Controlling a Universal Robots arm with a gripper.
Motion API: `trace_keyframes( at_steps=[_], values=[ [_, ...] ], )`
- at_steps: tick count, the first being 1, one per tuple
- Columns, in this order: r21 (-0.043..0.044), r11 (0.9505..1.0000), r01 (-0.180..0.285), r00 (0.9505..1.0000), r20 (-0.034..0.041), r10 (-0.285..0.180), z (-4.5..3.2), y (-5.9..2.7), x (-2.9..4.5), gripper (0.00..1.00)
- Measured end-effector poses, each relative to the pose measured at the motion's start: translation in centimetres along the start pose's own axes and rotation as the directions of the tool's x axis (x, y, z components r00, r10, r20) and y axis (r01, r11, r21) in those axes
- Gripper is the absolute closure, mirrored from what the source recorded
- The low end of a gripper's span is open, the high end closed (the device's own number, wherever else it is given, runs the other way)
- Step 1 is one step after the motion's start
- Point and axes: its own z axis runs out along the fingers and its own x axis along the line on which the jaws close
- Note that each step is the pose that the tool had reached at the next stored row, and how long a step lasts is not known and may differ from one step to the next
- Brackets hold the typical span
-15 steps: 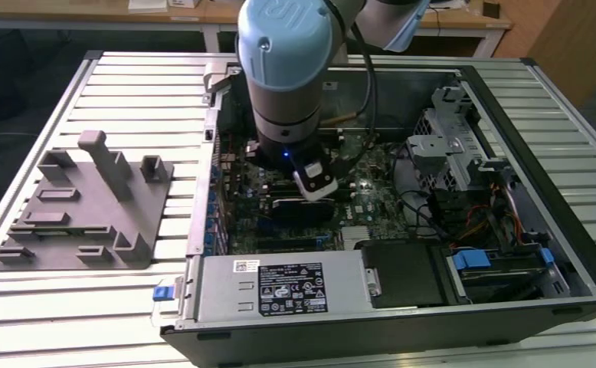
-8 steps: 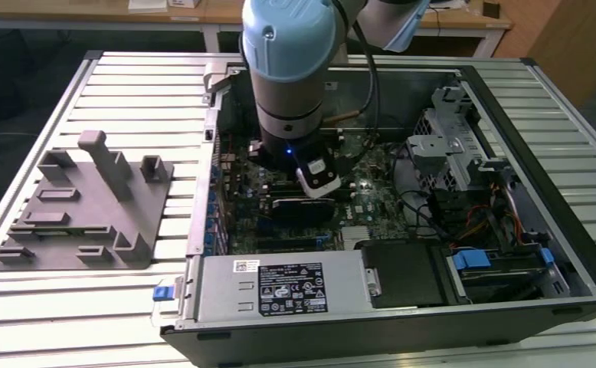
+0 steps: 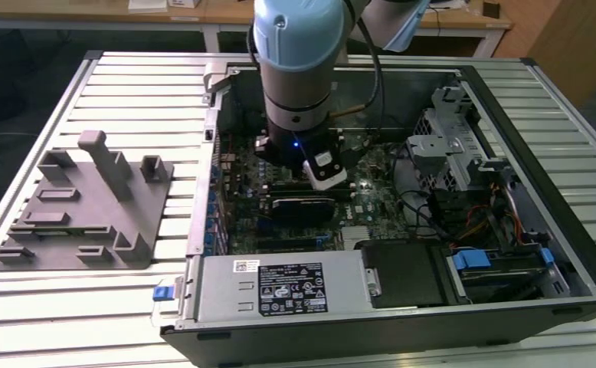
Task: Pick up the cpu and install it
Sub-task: 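Install the second cpu locking lever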
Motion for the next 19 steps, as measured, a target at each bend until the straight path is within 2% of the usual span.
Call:
trace_keyframes(
  at_steps=[5,13,19],
  values=[
    [0.0221,0.9998,0.001,1.0000,0.0021,-0.001,0.32,1.17,-0.14,0.89],
    [0.0732,0.9973,0.003,1.0000,0.0068,-0.003,0.66,2.39,-0.77,0.89],
    [0.1000,0.9950,0.004,0.9999,0.0093,-0.005,0.95,3.41,-1.31,0.89]
  ],
)
